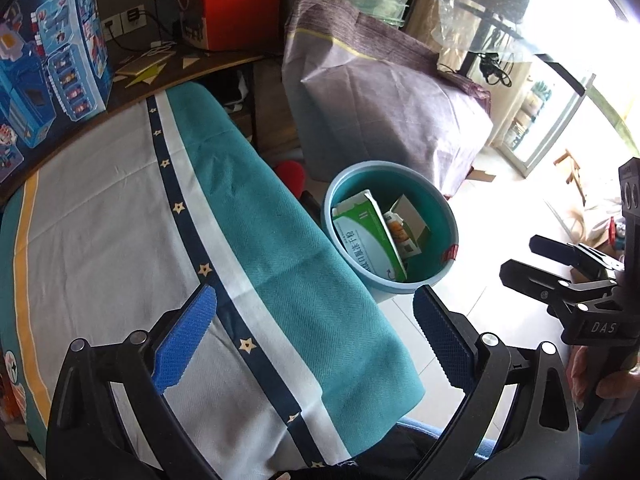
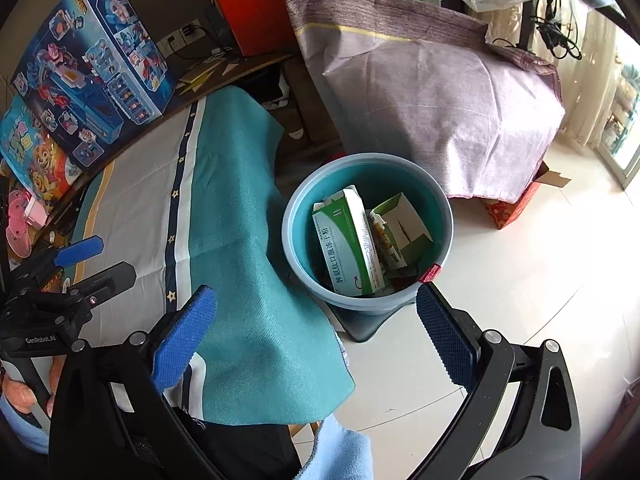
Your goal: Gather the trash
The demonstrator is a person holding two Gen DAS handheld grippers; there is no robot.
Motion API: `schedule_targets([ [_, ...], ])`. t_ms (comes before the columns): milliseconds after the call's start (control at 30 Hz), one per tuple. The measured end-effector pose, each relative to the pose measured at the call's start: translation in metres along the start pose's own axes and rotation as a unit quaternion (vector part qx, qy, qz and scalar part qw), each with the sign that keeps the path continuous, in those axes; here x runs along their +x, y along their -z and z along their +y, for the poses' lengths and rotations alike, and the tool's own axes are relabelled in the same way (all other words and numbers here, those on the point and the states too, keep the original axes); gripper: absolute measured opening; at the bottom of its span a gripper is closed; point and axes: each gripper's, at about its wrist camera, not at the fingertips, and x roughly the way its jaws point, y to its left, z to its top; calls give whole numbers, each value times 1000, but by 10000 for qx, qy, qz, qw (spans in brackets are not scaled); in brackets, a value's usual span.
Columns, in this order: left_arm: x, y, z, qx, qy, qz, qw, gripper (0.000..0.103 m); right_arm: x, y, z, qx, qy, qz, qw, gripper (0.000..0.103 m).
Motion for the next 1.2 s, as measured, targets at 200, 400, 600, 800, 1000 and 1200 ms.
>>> schedule_targets([
  [200,-18,9,2,-9,-60,-140,9999,99,-11,8,3,-7,76,-89,9999,96],
  [400,-29,18,9,-19,-95,-222,9997,99,-13,12,7,-6,174,-53,9998,96],
  [600,-32,21,17,-117,-81,-253,9996,99,-17,13,9,-9,245,-52,9997,96],
  [800,-34,23,21,-133,-86,-270,9995,99,-15,14,12,-24,265,-6,9996,96],
  [1000,-29,24,26,-182,-80,-225,9995,99,-7,14,12,-28,250,78,9997,96],
  [1200,-21,25,27,-206,4,-113,9997,99,-1,16,10,-3,224,135,9997,96],
])
